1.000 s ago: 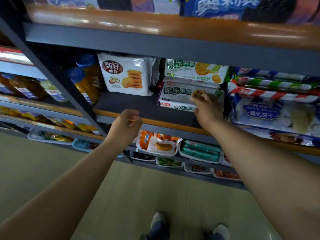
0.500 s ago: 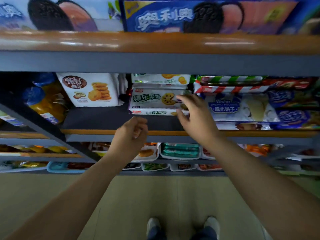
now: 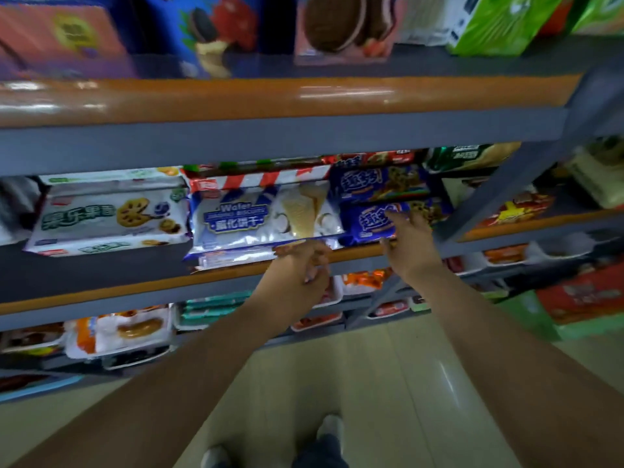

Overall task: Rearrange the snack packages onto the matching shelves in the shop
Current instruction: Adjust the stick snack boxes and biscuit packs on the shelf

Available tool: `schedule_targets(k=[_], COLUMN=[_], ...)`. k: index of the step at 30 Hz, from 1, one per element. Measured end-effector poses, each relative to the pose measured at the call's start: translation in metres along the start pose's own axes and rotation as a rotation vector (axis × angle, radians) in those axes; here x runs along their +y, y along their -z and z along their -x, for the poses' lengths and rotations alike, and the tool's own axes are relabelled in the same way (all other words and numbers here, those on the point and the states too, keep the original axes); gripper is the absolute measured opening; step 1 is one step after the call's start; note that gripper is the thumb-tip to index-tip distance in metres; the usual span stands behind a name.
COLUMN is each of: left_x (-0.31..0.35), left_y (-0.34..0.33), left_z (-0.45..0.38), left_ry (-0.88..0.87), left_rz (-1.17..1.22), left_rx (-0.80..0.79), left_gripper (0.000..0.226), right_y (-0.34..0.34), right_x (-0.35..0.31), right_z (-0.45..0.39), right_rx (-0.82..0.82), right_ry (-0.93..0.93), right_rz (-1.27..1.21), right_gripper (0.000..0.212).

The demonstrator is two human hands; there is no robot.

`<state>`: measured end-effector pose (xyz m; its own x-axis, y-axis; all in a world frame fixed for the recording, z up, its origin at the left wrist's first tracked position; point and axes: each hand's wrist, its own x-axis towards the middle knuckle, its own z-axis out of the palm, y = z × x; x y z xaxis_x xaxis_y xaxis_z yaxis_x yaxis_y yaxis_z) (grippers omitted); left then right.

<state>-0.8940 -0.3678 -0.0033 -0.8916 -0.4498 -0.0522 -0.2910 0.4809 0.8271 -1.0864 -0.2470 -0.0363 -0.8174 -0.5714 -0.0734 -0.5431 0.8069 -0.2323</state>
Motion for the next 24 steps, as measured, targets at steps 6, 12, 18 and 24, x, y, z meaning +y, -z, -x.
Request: schedule_targets(k=[6, 12, 18, 24], left_x=[0.012, 0.015, 0.01, 0.007], left_y=[-0.033, -0.034, -0.037, -0.038], left_z=[-0.026, -0.03, -0.028, -0.028], left_ry=[0.055, 0.113, 0.124, 0.157], left_rz=[0.016, 0.001, 0.003, 0.009], left_rx=[0.021, 0.059, 0.093, 0.108], left_gripper=[0.026, 0.023, 0.025, 0.025], right_y=[-0.012, -0.011, -0.018, -0.016], right_x=[0.013, 0.022, 0.025, 0.026], right_z=[-0.033, -0.05, -0.065, -0.06], right_rx=[-0.158, -0.172, -0.129, -0.103], right_ry=[-0.125, 0.021, 0.093, 0.163], right_rz=[0.112, 0.007, -0.076, 0.025], right_gripper=[0.068, 0.062, 0.056, 0.055])
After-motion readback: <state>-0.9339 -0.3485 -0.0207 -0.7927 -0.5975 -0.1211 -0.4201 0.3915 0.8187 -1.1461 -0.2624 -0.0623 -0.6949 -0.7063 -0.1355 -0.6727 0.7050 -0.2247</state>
